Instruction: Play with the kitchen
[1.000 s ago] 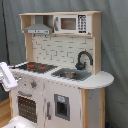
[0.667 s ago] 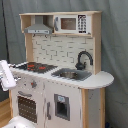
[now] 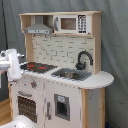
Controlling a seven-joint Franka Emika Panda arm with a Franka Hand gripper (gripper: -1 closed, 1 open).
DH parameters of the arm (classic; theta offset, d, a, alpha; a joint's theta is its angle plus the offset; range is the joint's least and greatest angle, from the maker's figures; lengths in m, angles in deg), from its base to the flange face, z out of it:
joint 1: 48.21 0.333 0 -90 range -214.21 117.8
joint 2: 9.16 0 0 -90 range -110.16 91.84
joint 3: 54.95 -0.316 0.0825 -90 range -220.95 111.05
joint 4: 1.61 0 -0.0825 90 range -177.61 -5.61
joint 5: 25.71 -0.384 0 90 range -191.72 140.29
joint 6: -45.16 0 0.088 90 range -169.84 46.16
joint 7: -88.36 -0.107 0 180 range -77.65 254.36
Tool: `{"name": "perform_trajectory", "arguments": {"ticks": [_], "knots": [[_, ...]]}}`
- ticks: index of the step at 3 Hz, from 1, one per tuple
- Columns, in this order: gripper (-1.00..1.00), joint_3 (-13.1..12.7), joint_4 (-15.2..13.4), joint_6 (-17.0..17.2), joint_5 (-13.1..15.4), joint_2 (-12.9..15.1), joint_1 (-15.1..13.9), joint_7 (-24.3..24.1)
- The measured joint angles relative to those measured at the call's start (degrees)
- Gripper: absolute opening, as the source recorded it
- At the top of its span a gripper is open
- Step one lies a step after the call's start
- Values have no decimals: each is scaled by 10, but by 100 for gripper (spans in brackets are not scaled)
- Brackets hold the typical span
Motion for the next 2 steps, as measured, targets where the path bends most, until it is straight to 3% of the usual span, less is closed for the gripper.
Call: {"name": "perform_trajectory", "arguments": {"ticks": [2], "knots": [[100, 22, 74, 1, -53, 25, -89, -1]]}}
